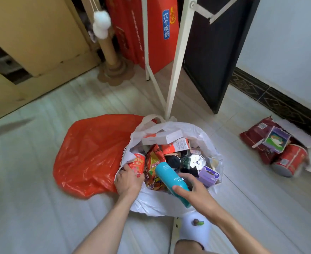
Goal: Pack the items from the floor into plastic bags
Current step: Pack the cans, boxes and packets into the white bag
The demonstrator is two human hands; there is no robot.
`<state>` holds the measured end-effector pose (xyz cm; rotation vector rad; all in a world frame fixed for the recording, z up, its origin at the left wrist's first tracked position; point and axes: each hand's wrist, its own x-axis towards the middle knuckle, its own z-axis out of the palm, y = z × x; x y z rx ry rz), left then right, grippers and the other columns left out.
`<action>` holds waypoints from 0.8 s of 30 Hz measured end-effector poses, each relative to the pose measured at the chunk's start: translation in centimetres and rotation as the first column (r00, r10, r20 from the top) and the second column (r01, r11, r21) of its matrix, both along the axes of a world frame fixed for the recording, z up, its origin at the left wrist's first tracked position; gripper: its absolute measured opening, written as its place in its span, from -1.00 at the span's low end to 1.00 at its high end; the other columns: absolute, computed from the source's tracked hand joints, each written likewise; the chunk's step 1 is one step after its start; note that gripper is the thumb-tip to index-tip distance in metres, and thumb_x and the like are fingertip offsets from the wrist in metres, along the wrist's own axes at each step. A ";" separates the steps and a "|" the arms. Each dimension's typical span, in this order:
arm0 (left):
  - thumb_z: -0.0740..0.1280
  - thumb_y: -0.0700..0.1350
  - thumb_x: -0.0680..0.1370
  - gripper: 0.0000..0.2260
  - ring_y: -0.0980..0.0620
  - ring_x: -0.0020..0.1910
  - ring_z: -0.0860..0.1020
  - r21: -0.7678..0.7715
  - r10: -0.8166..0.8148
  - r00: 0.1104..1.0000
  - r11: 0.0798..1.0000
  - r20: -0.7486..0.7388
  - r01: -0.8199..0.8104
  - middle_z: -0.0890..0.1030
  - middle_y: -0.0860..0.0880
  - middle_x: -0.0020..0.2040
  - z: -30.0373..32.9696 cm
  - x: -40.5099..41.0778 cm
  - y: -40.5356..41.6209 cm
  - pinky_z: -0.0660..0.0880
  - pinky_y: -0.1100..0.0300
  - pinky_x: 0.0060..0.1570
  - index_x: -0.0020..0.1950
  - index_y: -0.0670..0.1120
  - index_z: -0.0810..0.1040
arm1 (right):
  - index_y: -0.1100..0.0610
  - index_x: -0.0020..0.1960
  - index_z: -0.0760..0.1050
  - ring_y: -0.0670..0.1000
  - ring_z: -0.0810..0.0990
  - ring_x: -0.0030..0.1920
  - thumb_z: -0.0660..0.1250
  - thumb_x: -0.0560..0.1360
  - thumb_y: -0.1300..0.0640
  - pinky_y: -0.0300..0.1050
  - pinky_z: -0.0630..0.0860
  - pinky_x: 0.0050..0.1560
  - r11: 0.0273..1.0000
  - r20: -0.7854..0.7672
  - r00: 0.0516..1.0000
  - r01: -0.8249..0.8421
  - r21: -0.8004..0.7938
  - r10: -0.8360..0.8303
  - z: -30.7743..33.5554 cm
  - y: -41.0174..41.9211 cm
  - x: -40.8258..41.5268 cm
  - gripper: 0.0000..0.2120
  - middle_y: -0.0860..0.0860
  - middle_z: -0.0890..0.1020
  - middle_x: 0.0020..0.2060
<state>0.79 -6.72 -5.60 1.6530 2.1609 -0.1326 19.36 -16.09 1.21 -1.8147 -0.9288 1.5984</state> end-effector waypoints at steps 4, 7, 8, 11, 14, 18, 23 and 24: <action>0.32 0.01 0.48 -0.51 -0.12 0.16 0.51 0.025 -0.149 0.986 0.988 -0.077 0.151 0.52 -0.16 0.17 -0.9 -0.8 -1.5 0.41 0.07 0.11 0.30 -0.19 0.30 | -0.01 0.21 0.39 -0.07 0.52 -0.23 0.37 0.45 0.10 -0.38 0.45 -0.29 1.000 0.001 1.000 -0.029 0.005 0.029 -1.0 1.5 -2.0 -0.64 0.01 0.53 0.00; 0.39 -0.14 0.43 -0.65 -0.16 0.02 0.55 0.193 -0.263 0.962 0.942 -0.079 0.273 0.60 -0.15 0.02 -0.4 -2.1 -2.4 0.46 0.02 0.01 0.19 -0.17 0.48 | 0.09 0.26 0.37 -0.07 0.50 -0.36 0.32 0.48 0.16 -0.38 0.45 -0.34 0.999 0.013 0.999 -0.043 0.017 0.043 -1.7 2.6 -3.1 -0.63 0.07 0.53 -0.02; 0.44 -0.20 0.38 -0.68 -0.18 -0.06 0.55 0.300 -0.277 0.959 0.912 -0.058 0.281 0.61 -0.15 -0.05 -0.4 -2.8 -2.4 0.48 0.01 -0.06 0.11 -0.17 0.53 | 0.11 0.27 0.38 -0.07 0.50 -0.36 0.31 0.49 0.16 -0.39 0.45 -0.33 0.999 0.032 0.998 -0.046 0.018 0.045 -2.0 2.9 -3.4 -0.64 0.07 0.54 -0.03; 0.42 -0.24 0.42 -0.68 -0.19 -0.01 0.49 0.403 -0.116 0.980 0.914 0.163 0.041 0.54 -0.19 0.01 0.1 -4.6 -1.3 0.43 -0.03 -0.01 0.14 -0.21 0.49 | 0.14 0.30 0.39 -0.03 0.54 -0.20 0.28 0.51 0.14 -0.35 0.41 -0.26 0.998 0.096 0.995 -0.045 0.036 0.041 -2.5 3.5 -4.1 -0.63 0.06 0.55 0.00; 0.36 -0.14 0.49 -0.74 -0.14 0.00 0.52 0.084 0.126 0.941 0.984 0.315 -0.160 0.58 -0.15 0.02 -0.1 -5.6 0.3 0.41 0.11 -0.04 0.15 -0.19 0.50 | 0.16 0.32 0.38 -0.02 0.51 -0.03 0.24 0.52 0.16 -0.31 0.36 -0.10 1.000 0.088 0.996 -0.009 0.023 0.007 -2.5 4.0 -5.1 -0.63 0.03 0.50 0.04; 0.26 -0.20 0.55 -0.87 -0.11 -0.24 0.50 0.049 0.152 0.942 0.983 0.299 -0.174 0.59 -0.12 -0.26 -0.6 -5.7 0.6 0.39 0.10 -0.22 -0.17 -0.20 0.54 | 0.20 0.36 0.33 0.09 0.57 0.05 0.21 0.54 0.22 0.01 0.51 0.19 0.987 -0.096 0.982 0.158 -0.037 -0.161 -2.5 4.6 -6.5 -0.61 0.10 0.49 0.15; 0.23 -0.27 0.52 -0.90 -0.21 -0.11 0.54 0.141 0.261 0.893 0.934 0.366 -0.330 0.62 -0.23 -0.14 0.2 -7.0 -0.3 0.32 0.13 -0.20 -0.05 -0.22 0.53 | 0.21 0.34 0.35 -0.05 0.60 -0.09 0.22 0.55 0.23 -0.17 0.58 0.03 0.923 -0.307 0.872 0.378 -0.073 -0.381 -2.1 5.5 -7.0 -0.64 0.01 0.49 0.06; 0.23 -0.28 0.50 -0.91 -0.20 -0.13 0.54 0.166 0.266 0.883 0.922 0.386 -0.351 0.61 -0.23 -0.15 0.7 -7.3 -0.4 0.32 0.13 -0.21 -0.08 -0.19 0.52 | 0.20 0.35 0.35 -0.08 0.59 -0.13 0.23 0.55 0.22 -0.17 0.58 0.01 0.935 -0.278 0.895 0.352 -0.037 -0.348 -2.1 5.8 -7.2 -0.63 -0.03 0.50 0.01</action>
